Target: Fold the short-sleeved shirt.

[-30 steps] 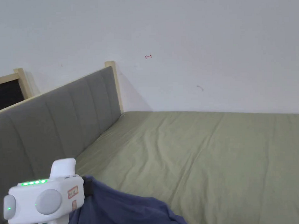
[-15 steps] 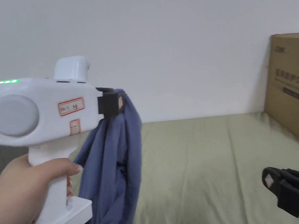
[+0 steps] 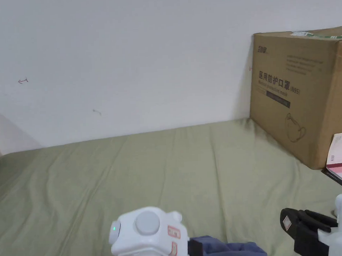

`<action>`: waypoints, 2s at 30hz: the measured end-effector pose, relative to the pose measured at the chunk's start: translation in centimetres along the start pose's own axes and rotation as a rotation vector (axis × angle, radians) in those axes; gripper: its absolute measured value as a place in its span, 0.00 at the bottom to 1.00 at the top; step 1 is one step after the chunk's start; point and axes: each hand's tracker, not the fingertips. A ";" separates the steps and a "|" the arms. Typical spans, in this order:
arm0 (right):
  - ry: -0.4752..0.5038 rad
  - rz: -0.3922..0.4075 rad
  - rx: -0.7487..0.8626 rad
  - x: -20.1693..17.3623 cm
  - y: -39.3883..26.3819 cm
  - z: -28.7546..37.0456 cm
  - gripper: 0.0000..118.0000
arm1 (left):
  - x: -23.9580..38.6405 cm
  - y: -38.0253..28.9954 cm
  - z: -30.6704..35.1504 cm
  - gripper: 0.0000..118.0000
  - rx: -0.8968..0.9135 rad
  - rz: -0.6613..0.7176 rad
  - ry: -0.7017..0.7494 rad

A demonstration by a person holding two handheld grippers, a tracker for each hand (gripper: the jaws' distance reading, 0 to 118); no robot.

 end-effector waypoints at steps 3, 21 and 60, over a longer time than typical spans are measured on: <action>-0.011 -0.013 -0.033 0.6 -0.9 -0.7 0.00 | -1.2 -1.1 -0.7 0.86 0.045 0.011 0.008; -0.018 0.094 0.319 -2.8 1.2 1.9 0.00 | -0.2 -16.2 22.4 0.00 1.241 -0.145 0.455; -0.075 0.132 0.061 -1.2 -1.4 -6.4 0.00 | -17.5 3.3 -2.5 0.98 0.098 0.042 0.426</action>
